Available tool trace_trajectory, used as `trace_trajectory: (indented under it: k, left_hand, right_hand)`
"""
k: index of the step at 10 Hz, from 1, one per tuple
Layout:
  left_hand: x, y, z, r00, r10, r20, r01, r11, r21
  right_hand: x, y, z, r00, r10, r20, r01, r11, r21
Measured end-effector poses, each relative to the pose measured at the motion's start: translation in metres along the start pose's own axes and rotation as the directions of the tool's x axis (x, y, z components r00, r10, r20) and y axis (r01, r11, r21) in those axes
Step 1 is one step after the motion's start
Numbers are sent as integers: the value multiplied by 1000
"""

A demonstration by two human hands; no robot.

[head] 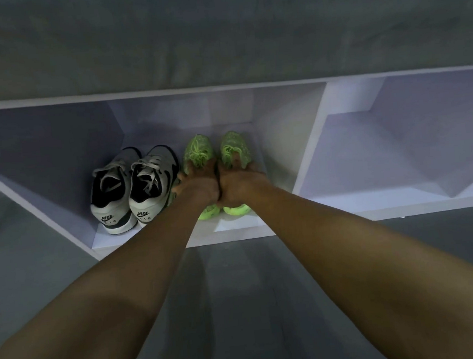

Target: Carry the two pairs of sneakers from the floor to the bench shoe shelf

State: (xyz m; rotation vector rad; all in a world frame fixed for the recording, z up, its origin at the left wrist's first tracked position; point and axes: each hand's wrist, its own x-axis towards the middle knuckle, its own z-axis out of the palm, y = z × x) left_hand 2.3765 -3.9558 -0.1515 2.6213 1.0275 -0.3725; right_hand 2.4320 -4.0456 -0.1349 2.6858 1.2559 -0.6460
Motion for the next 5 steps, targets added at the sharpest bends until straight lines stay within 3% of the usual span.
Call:
trace_trajectory:
  k: [1, 2, 3, 4, 5]
  left_hand:
    - [-21, -1, -25, 996, 77, 52, -82, 991, 106]
    - [-50, -8, -56, 973, 155, 171, -187, 964, 189]
    - [-104, -27, -106, 927, 147, 346, -184, 980, 76]
    - [-139, -44, -146, 910, 176, 375, -154, 984, -89]
    - [-179, -64, -205, 878, 324, 353, -191, 913, -361]
  right_hand:
    - [-25, -7, -24, 998, -54, -27, 55, 996, 65]
    - [-50, -20, -54, 987, -155, 48, 157, 987, -36]
    - [-98, -40, -94, 963, -240, 121, 257, 953, -159]
    - [-130, -48, -120, 946, -292, 139, 312, 937, -154]
    - [-182, -53, -170, 932, -304, 194, 302, 952, 45]
